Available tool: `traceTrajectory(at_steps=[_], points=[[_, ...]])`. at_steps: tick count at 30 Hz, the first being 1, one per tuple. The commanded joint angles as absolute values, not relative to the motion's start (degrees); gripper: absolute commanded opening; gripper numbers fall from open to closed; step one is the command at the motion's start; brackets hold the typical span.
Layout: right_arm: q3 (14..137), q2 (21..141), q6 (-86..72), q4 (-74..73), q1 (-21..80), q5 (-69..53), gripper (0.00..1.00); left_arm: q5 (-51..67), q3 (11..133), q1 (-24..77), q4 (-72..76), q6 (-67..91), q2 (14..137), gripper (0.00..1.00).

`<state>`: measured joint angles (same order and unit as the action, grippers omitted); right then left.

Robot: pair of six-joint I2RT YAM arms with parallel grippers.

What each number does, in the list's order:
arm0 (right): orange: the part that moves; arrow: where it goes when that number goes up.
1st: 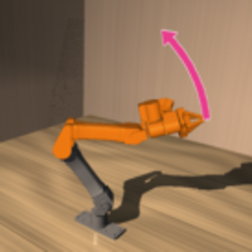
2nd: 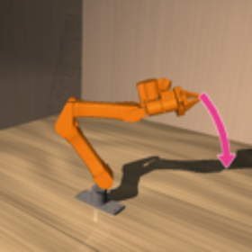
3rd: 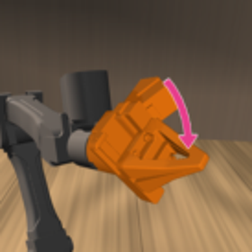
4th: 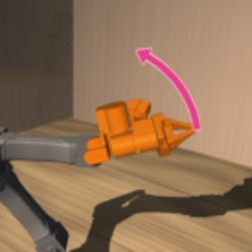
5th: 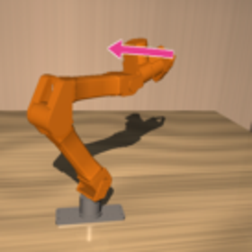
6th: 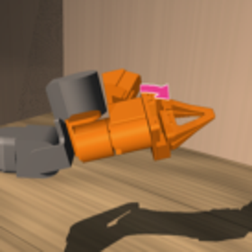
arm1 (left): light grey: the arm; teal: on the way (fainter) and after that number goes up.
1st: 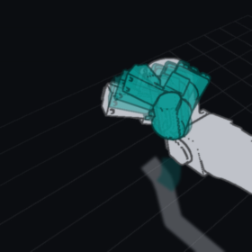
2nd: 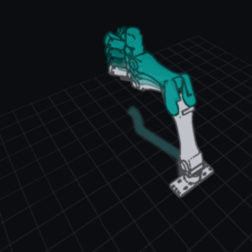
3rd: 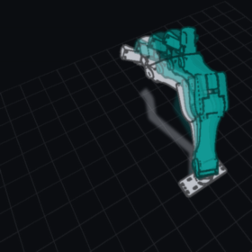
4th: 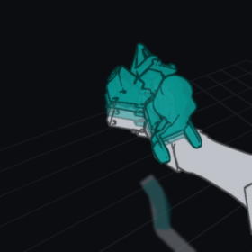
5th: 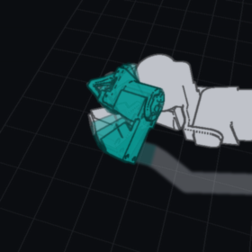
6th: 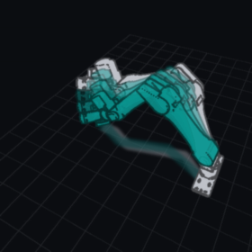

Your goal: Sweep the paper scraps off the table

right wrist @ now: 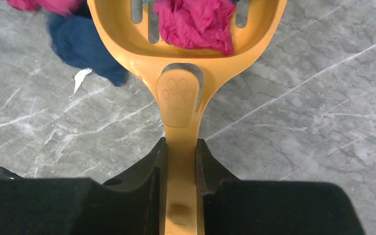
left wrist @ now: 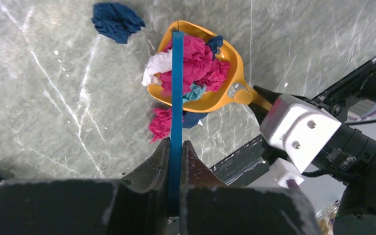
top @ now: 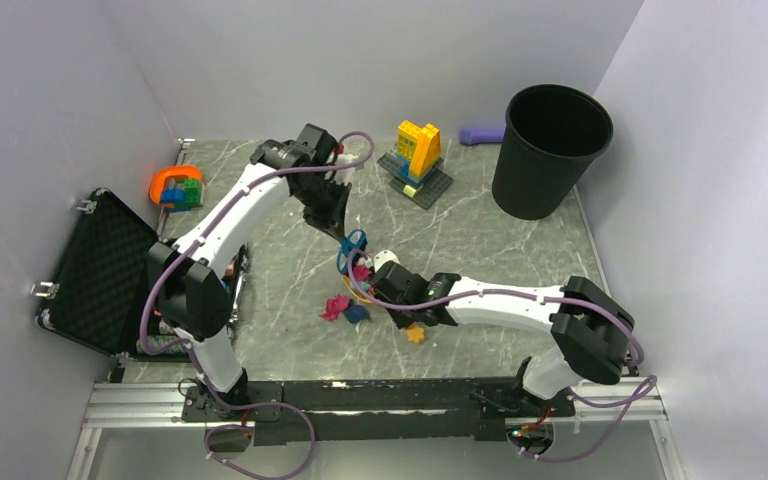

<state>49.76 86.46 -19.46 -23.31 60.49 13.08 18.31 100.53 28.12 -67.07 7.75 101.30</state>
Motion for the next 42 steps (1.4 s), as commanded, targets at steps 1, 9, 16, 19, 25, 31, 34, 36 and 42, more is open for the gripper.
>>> traceTrajectory(at_steps=[1,9,16,19,25,31,34,36,42], points=[[49.2,83.4,-20.5,-20.3,60.8,14.9,0.00,19.0,99.4,25.1,-63.5,10.4,96.9,0.00],[48.3,81.3,-21.5,-20.4,60.8,17.0,0.00,22.1,97.5,21.0,-60.2,11.6,93.5,0.00],[51.4,80.8,-23.0,-24.7,60.1,19.5,0.00,24.2,92.0,14.2,-51.9,15.4,87.0,0.00],[55.7,79.7,-22.7,-28.8,57.5,18.9,0.00,21.3,91.1,12.2,-51.6,15.4,85.6,0.00],[70.1,77.7,-19.3,-40.2,46.3,11.5,0.00,13.1,89.6,9.2,-50.9,14.5,81.9,0.00],[88.6,81.0,-15.5,-52.6,32.1,9.4,0.00,13.0,87.7,8.5,-50.6,13.8,81.9,0.00],[96.1,83.2,-15.5,-56.1,24.7,6.7,0.00,14.0,86.7,8.5,-49.6,13.7,82.1,0.00],[99.0,83.9,-16.2,-56.4,18.9,2.9,0.00,14.6,86.3,8.4,-49.1,13.6,82.5,0.00],[105.1,86.6,-21.0,-53.5,3.8,-15.2,0.00,16.7,85.5,8.4,-48.6,13.0,83.1,0.00]])
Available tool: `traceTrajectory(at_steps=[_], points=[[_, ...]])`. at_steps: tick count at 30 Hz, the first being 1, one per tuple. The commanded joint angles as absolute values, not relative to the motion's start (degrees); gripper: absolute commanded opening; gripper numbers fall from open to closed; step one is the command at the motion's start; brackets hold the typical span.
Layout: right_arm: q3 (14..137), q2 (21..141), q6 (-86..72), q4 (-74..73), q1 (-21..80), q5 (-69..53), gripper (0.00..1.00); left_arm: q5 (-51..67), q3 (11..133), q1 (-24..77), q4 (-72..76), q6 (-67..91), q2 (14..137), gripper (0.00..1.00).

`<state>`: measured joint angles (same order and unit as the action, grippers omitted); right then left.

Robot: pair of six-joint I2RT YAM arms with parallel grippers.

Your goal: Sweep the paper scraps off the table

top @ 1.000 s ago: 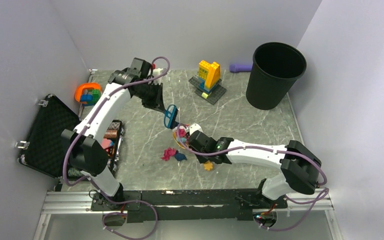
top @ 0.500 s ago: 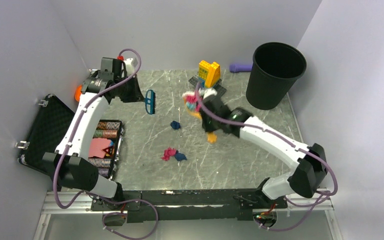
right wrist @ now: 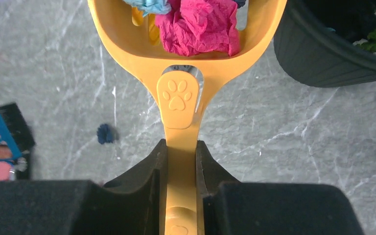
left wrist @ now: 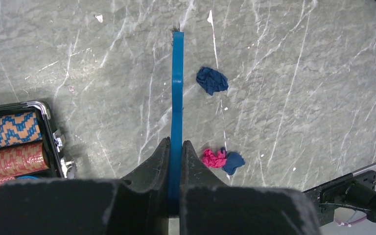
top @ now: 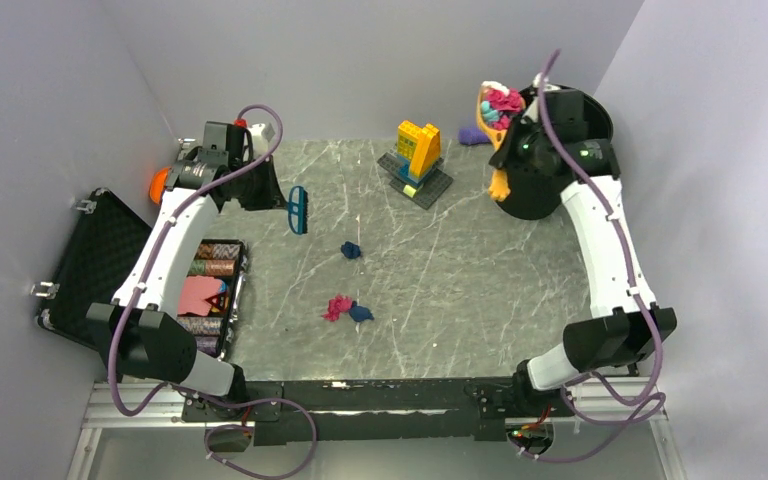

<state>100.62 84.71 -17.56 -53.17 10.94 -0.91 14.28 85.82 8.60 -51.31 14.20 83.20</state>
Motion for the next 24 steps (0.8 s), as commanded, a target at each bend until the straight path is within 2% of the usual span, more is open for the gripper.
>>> traceTrajectory(at_steps=[1,4,8,13,19,24], points=[[105.5,87.1,-22.3,-52.5,1.7,-18.4,0.00,16.9,85.1,8.4,-48.4,12.9,83.0,0.00],[104.1,87.7,-28.0,-46.4,-5.3,-28.2,0.00,18.0,83.6,8.4,-47.5,12.9,82.7,0.00],[95.8,86.3,-40.8,-31.1,-12.9,-40.3,0.00,18.2,83.0,8.4,-47.1,12.3,82.5,0.00],[85.5,84.9,-58.8,-11.1,-18.7,-47.9,0.00,18.8,84.7,8.4,-47.8,11.5,83.1,0.00],[62.9,82.8,-94.0,35.0,-22.9,-52.7,0.00,20.8,83.5,8.4,-46.6,11.7,82.3,0.00],[56.8,86.2,-109.2,54.9,-23.2,-52.9,0.00,22.7,82.8,8.4,-45.6,12.2,81.9,0.00]])
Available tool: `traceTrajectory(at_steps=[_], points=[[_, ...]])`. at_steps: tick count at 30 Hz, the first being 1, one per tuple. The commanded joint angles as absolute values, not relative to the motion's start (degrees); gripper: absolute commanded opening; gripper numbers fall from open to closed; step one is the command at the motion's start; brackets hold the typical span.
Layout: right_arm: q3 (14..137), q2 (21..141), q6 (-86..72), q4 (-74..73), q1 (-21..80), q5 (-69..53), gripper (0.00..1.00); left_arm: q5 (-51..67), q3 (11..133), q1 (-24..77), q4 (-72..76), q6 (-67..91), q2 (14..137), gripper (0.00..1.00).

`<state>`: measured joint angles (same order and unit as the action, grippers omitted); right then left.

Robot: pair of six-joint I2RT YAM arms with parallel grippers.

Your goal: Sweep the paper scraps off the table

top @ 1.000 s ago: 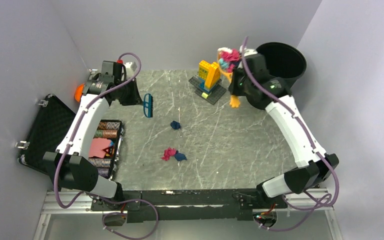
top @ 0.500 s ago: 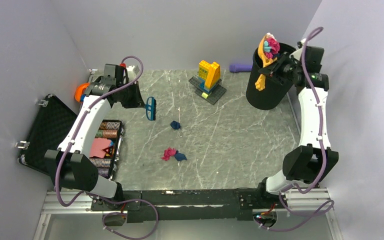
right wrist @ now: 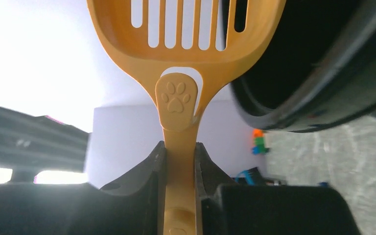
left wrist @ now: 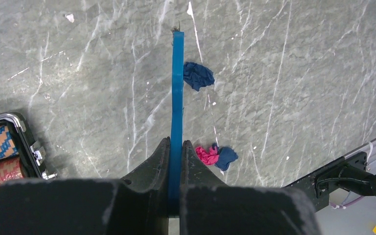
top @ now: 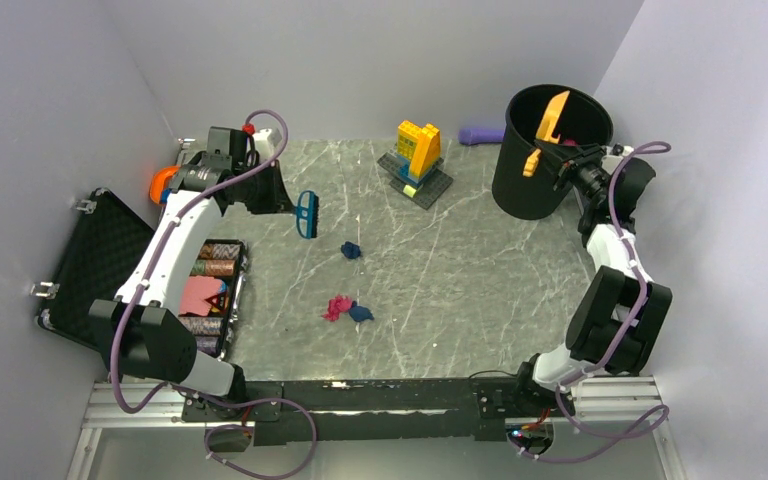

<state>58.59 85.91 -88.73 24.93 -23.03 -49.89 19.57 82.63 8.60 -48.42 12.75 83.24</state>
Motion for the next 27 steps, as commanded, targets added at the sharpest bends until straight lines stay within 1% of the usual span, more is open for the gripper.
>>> traceTrajectory(at_steps=[1,5,9,12,15,18,21,23,25,27], points=[[56.5,86.3,-110.0,56.1,-23.2,-52.9,0.00,22.7,82.6,8.4,-45.5,12.2,81.9,0.00],[58.0,85.9,-107.5,53.4,-23.1,-54.2,0.00,23.1,82.0,8.4,-45.4,12.3,82.0,0.00],[61.1,84.4,-100.1,47.3,-22.5,-56.6,0.00,21.7,81.5,8.4,-45.1,12.3,81.7,0.00],[63.1,82.2,-91.5,37.7,-20.9,-58.6,0.00,19.5,82.2,8.4,-45.7,11.8,81.8,0.00],[67.8,79.0,-74.7,22.0,-17.7,-58.6,0.00,17.0,83.7,8.4,-46.8,11.2,82.1,0.00],[75.4,76.2,-53.2,-2.0,-11.5,-53.1,0.00,17.4,83.3,8.4,-45.6,11.4,81.5,0.00],[81.0,75.2,-37.9,-18.4,-1.3,-43.9,0.00,20.3,81.9,8.4,-43.1,13.5,81.6,0.00],[81.3,74.5,-32.6,-23.6,4.9,-38.6,0.00,23.6,80.8,8.4,-41.0,16.8,82.4,0.00],[79.2,73.6,-29.9,-25.6,9.0,-34.8,0.00,28.9,79.7,8.6,-38.2,20.4,83.5,0.00],[76.0,72.5,-28.2,-26.8,12.4,-31.5,0.00,31.5,78.8,9.0,-35.0,23.8,85.0,0.00]])
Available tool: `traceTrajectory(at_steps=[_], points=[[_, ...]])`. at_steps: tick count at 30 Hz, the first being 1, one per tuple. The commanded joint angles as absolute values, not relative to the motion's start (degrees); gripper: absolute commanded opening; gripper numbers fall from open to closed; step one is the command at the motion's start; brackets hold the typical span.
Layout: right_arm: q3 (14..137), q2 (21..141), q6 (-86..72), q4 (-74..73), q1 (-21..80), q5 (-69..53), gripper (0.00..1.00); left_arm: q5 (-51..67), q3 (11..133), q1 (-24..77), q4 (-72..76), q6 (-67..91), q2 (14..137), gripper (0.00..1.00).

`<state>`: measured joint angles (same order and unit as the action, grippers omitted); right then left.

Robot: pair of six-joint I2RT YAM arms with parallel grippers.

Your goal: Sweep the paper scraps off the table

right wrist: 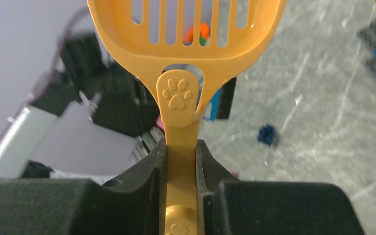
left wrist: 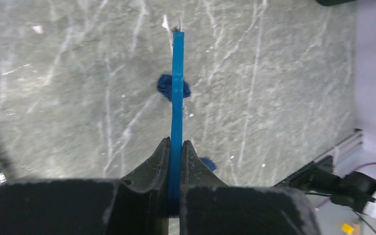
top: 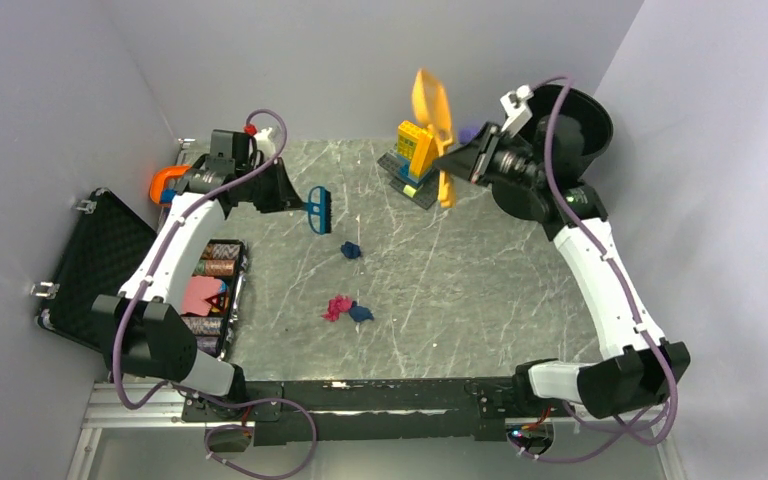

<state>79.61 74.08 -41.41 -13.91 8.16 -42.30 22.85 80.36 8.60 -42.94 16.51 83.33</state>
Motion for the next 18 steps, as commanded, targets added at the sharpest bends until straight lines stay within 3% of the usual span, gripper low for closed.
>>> traceTrajectory(at_steps=[1,10,18], points=[[74.5,72.0,-27.6,-27.7,14.2,-29.5,0.00,32.1,78.8,9.7,-33.6,25.0,86.0,0.00],[62.9,68.8,-24.8,-32.9,24.4,-17.8,0.00,33.0,86.1,15.7,-29.3,34.4,99.1,0.00],[58.9,68.1,-23.8,-35.7,29.9,-13.7,0.00,16.6,84.9,16.7,-37.7,35.9,102.7,0.00]])
